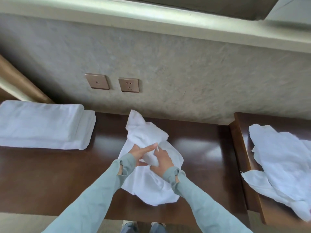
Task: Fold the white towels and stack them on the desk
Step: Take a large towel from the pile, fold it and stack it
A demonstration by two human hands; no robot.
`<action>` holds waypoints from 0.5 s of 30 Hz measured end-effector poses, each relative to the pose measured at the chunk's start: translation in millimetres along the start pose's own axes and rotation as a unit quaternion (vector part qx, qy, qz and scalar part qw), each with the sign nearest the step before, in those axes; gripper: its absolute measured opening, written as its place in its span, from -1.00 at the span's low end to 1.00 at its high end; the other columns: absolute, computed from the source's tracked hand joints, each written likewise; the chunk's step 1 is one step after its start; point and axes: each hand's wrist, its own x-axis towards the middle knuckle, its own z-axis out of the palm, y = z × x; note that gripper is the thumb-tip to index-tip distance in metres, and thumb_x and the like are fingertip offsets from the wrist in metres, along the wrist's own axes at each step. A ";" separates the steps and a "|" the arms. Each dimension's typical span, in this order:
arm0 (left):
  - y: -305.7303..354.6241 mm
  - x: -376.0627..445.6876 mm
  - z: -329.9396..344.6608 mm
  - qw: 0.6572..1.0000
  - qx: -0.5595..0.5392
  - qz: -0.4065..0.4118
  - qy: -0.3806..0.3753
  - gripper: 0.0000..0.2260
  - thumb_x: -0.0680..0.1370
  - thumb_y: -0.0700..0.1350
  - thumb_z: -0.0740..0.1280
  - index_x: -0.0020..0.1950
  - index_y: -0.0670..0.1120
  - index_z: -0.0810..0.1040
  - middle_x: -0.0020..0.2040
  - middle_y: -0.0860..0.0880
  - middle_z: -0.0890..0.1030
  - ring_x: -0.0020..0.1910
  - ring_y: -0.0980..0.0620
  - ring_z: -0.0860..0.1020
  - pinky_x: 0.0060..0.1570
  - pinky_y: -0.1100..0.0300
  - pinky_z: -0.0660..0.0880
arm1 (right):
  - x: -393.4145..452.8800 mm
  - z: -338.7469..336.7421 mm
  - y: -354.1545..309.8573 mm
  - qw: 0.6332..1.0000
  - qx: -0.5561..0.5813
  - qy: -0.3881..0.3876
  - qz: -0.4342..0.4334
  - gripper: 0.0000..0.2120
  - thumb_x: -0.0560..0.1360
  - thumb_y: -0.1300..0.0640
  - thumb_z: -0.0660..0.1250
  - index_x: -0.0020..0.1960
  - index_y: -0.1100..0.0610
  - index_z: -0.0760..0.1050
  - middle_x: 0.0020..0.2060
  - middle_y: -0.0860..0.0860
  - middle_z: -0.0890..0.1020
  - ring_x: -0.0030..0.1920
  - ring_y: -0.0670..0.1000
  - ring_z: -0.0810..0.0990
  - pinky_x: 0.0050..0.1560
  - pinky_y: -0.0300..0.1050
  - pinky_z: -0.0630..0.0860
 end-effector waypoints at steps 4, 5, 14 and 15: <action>-10.3 5.2 2.5 0.973 0.138 -0.016 0.183 -0.69 0.44 0.00 0.43 0.00 -0.15 0.42 -0.12 -0.11 0.52 -0.03 -0.11 0.49 0.20 -0.02 0.48 | -10.7 22.8 -7.5 0.997 -0.068 -0.019 -0.043 -0.24 0.44 -0.01 0.36 0.50 0.04 0.02 0.45 0.07 0.19 0.37 0.12 0.30 0.36 -0.02 0.32; -10.4 4.1 2.0 0.971 0.126 -0.027 0.200 -0.72 0.47 -0.01 0.38 -0.03 -0.17 0.42 -0.17 -0.13 0.51 -0.06 -0.13 0.49 0.20 -0.04 0.48 | -13.1 30.6 -4.0 0.998 -0.037 0.002 -0.044 -0.22 0.44 -0.01 0.37 0.49 0.01 -0.01 0.45 0.04 0.20 0.36 0.09 0.33 0.36 -0.06 0.33; 62.0 -11.1 38.4 0.981 0.039 0.054 0.185 -0.80 0.54 -0.07 0.21 -0.04 -0.21 0.48 -0.15 -0.13 0.45 -0.18 -0.05 0.43 -0.12 0.18 0.33 | -47.9 31.1 33.7 0.981 0.136 0.029 0.135 -0.37 0.38 -0.07 0.42 0.37 0.02 0.28 0.20 -0.04 0.51 0.23 0.02 0.49 0.15 -0.24 0.39; 74.1 -18.2 45.3 0.981 0.029 0.080 0.174 -0.84 0.53 -0.08 0.21 -0.13 -0.17 0.42 -0.22 -0.09 0.41 -0.24 -0.04 0.40 -0.14 0.17 0.32 | -47.4 26.2 35.3 0.982 0.128 0.025 0.135 -0.49 0.41 -0.05 0.40 0.30 0.04 0.37 0.16 -0.02 0.55 0.19 0.01 0.52 0.09 -0.29 0.37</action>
